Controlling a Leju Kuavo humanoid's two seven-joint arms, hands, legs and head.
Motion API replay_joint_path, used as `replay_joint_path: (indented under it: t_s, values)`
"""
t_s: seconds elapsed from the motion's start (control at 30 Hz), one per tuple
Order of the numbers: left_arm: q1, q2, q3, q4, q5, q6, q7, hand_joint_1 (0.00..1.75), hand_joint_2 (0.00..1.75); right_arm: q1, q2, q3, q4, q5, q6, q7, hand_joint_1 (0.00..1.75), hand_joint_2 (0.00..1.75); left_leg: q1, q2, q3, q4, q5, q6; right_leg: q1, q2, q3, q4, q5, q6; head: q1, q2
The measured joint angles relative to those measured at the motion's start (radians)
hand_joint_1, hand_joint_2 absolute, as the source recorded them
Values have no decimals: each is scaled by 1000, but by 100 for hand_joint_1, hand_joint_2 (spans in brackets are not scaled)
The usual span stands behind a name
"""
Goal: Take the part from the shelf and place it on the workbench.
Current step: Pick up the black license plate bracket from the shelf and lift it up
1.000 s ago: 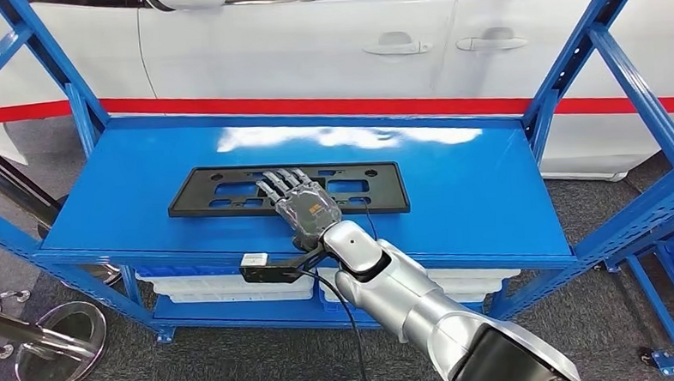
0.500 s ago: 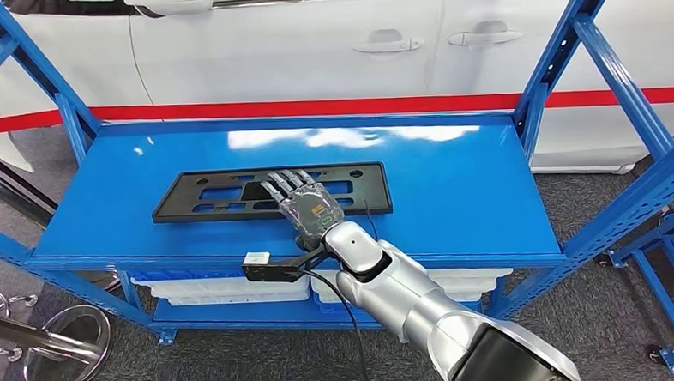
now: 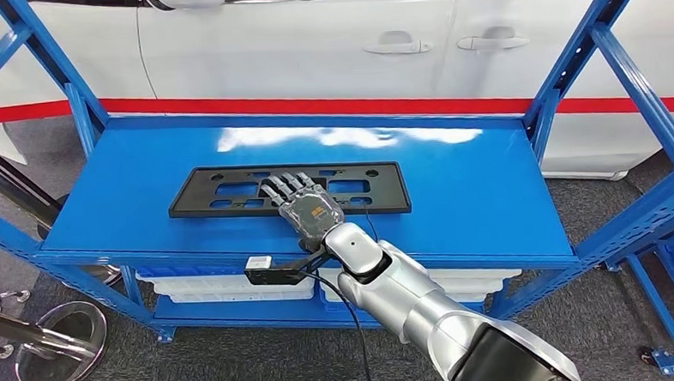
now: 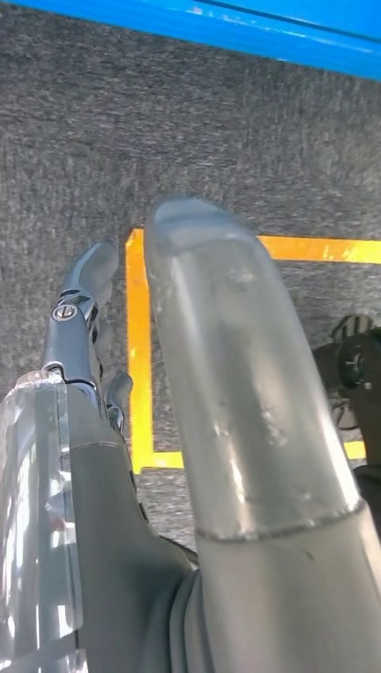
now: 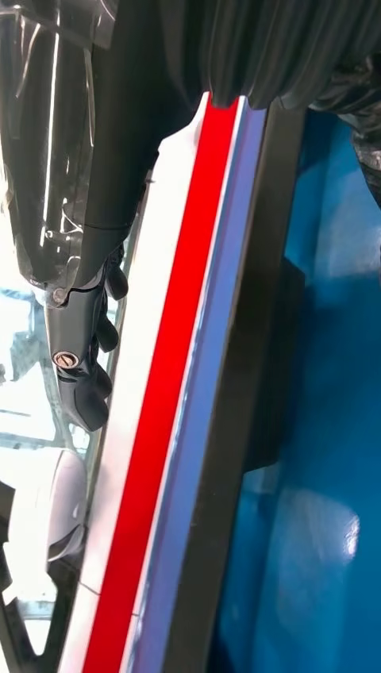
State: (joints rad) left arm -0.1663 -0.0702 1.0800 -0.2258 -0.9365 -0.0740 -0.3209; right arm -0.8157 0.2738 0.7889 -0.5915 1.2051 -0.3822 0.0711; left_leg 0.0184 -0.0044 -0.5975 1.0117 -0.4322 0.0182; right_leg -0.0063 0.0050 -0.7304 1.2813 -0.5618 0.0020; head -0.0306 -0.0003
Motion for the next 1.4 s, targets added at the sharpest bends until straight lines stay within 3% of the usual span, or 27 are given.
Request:
replay_joint_path:
  t_s: [0.07,0.13,0.17,0.3,0.37,0.43,0.47,0.5,0.57,0.63,0.67,0.8,0.87,0.93,0.97,1.0,1.03,1.1,1.17,1.3,1.33,1.4]
  values:
    - [0,0,0,0,2,0,-2,0,0,-1,0,0,1,8,-1,3,0,0,0,-1,1,4,-4,-3,1,0,57,-126,70,-7,0,0]
    - [0,0,-2,0,3,-1,-6,0,0,-3,0,0,1,20,-3,10,0,0,-4,-2,0,8,-7,-10,4,0,107,-233,107,-14,0,0]
    - [0,0,-3,0,4,-1,-7,0,0,-3,0,0,1,28,-5,14,0,0,-5,-2,-2,9,-8,-14,7,1,116,-253,109,-17,0,0]
    - [1,1,-8,0,4,0,-12,0,0,-3,0,1,2,52,-11,26,0,0,-3,-1,-6,22,-24,-37,3,1,124,-269,116,-35,0,0]
    - [0,1,-9,0,5,0,-12,0,0,-2,0,2,3,54,-12,27,0,0,-1,0,-44,111,-78,-46,0,-1,129,-275,118,-42,0,0]
    - [2,1,-10,0,5,1,-12,0,0,1,0,3,6,55,-12,28,0,0,1,0,-106,242,-133,-53,2,-1,129,-274,116,-45,0,0]
    - [3,1,-10,0,5,1,-12,0,0,3,0,3,8,55,-12,28,0,44,1,0,-123,277,-138,-54,3,-1,129,-273,115,-46,0,0]
    - [4,1,-10,0,5,1,-12,0,0,4,0,3,10,56,-12,28,0,87,1,0,-123,274,-124,-53,3,-1,130,-272,115,-46,0,0]
    - [4,1,-10,0,5,1,-13,0,0,4,1,3,12,57,-12,28,0,175,1,0,-68,159,-56,-48,3,1,132,-267,111,-44,0,0]
    - [2,2,-12,0,5,1,-13,0,0,3,1,3,12,60,-13,28,0,175,-4,0,-8,40,-14,-38,6,2,131,-263,107,-38,0,0]
    - [2,2,-13,0,5,2,-13,0,0,2,2,3,12,63,-14,28,0,175,-7,-1,5,12,-9,-33,7,3,129,-262,107,-34,0,0]
    - [3,3,-16,0,12,2,-13,0,0,1,2,3,13,72,-20,30,0,175,-5,0,10,-7,-3,-13,5,1,123,-253,97,-13,0,0]
    - [2,3,-17,0,16,2,-12,0,0,-1,2,3,12,74,-25,31,0,175,0,2,13,-15,2,-3,3,0,88,-173,46,-4,0,0]
    - [2,4,-17,0,18,3,-12,0,0,0,0,3,13,77,-29,33,0,175,-1,2,13,-16,2,0,0,0,22,-37,-16,1,0,0]
    - [3,4,-17,0,20,3,-11,0,0,2,-1,3,14,79,-30,33,0,175,-1,2,13,-15,2,0,-2,0,-2,11,-28,3,0,0]
    - [3,4,-17,0,20,3,-11,0,0,4,-2,3,15,81,-30,34,0,175,-1,2,13,-15,1,0,-3,0,-10,22,-20,4,0,0]
    - [3,4,-17,0,21,3,-10,0,0,4,-3,3,15,83,-31,34,0,175,-1,1,14,-14,0,-1,-5,0,3,-7,7,4,0,0]
    - [3,4,-19,0,21,3,-9,0,0,3,-3,3,15,86,-33,36,0,175,-2,-1,17,-10,-4,-6,-6,-1,71,-145,76,0,0,0]
    - [3,4,-22,0,21,3,-8,0,0,1,-3,3,15,87,-34,38,0,175,-6,-2,15,-4,-10,-15,-4,-1,118,-244,108,-8,0,0]
    - [3,5,-25,0,22,3,-8,0,0,0,-3,3,15,91,-37,43,0,175,-3,-1,10,3,-20,-37,-2,1,123,-264,111,-28,0,0]
    - [3,5,-25,0,22,3,-8,0,0,-1,-2,3,15,94,-38,44,0,175,-2,0,2,24,-35,-41,-4,0,126,-268,114,-34,0,0]
    - [3,5,-27,0,22,4,-8,0,0,-1,0,3,15,99,-39,44,0,175,0,1,-45,131,-94,-48,-4,-1,128,-271,114,-42,0,0]
